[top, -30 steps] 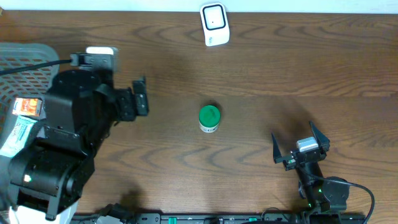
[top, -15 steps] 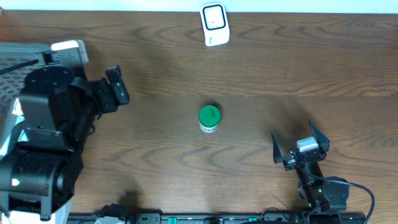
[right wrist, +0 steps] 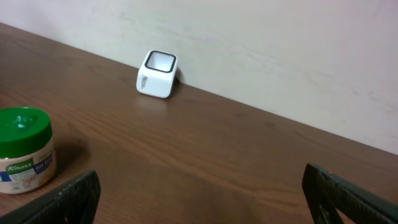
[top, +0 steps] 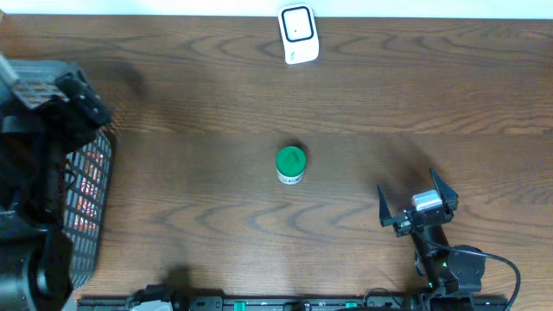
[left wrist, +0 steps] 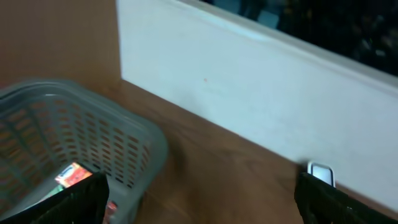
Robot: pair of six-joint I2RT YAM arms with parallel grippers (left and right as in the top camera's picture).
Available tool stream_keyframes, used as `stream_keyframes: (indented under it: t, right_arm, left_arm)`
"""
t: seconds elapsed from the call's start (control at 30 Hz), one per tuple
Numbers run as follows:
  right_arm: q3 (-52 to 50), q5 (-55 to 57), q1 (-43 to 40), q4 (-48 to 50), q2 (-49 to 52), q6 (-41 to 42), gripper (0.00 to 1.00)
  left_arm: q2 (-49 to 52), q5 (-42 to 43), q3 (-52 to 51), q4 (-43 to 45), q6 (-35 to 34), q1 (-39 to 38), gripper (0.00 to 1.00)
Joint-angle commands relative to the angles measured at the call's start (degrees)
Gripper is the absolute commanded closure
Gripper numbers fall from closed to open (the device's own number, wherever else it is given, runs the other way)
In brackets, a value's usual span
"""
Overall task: Scan the item barcode
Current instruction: 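Release the jar and move the left gripper back into the basket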
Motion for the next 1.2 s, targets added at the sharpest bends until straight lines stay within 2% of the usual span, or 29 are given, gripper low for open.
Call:
stream_keyframes:
  t: [0.0,0.33,0.57,0.73,0.9,1.0,1.17]
  right_arm:
    - [-0.07,0.07,-0.35,-0.26,0.02,0.90,0.01]
    - [-0.07,0.07,-0.35,-0.26,0.02,0.90,0.01]
    - [-0.07,0.07,-0.35,-0.26,0.02,0.90,0.01]
    - [-0.07,0.07,-0.35,-0.26,0.02,0.90,0.01]
    - [-0.07,0.07,-0.35,-0.26,0.02,0.90,0.01]
    - [-0.07,0.07,-0.35,-0.26,0.02,0.90,0.01]
    - [-0.07,0.07,-0.35,-0.26,0.02,0.90,0.01]
  left_arm:
    - [-0.11,-0.68,1.55,0.33,-1.20,3.43,0.04]
    - [0.85,-0.66,2.54,0.04,-4.13,14.47,0.04]
    - [6.36,-0.68,2.51,-6.29,-14.29,23.41,0.04]
    - [12.44,-0.66,2.51,-11.74,-18.14,31.32,0.04]
    - [18.95,-0.63,2.45,-17.79,-28.22,37.35,0.04]
    - [22.88,-0.70,2.34,-17.94,-27.61,38.88,0.04]
    - [29.83,-0.70,0.28,-17.20,-22.01,39.50,0.05]
